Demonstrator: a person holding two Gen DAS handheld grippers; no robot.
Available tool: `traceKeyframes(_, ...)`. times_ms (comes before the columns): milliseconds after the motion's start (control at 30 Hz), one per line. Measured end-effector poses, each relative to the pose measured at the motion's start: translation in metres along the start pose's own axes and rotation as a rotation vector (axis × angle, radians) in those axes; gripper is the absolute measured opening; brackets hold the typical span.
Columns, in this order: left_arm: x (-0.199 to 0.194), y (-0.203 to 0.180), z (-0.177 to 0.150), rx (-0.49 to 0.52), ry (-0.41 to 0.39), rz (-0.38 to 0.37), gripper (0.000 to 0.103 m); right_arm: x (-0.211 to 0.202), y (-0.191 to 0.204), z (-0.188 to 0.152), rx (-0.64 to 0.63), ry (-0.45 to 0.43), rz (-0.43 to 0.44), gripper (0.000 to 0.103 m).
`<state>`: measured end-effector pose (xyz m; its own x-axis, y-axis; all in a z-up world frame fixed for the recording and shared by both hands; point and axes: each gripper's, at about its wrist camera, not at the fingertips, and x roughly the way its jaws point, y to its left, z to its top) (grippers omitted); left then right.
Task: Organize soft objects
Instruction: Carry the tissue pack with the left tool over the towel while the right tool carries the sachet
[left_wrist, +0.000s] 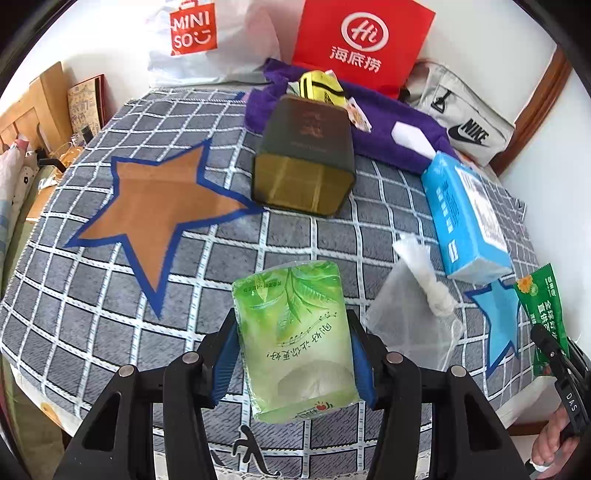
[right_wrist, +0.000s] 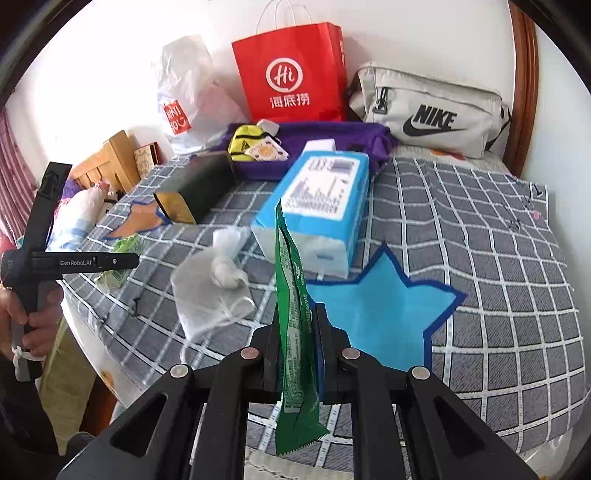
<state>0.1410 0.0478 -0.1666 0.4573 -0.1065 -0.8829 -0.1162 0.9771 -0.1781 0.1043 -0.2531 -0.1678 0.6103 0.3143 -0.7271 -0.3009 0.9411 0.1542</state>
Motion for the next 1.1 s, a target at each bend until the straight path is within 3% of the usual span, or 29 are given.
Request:
traceKeyframes(500, -0.035, 0.007, 0.037, -0.037, -0.074, -0.064, 0.051, -0.02, 0.011, 0.048, -0.003, -0.021, -0.03, 0.012)
traceKeyframes(1100, -0.039, -0.005, 0.103, -0.013, -0.123, -0.109, 0.051, -0.011, 0.007, 0.12, -0.003, -0.065, -0.074, 0.012)
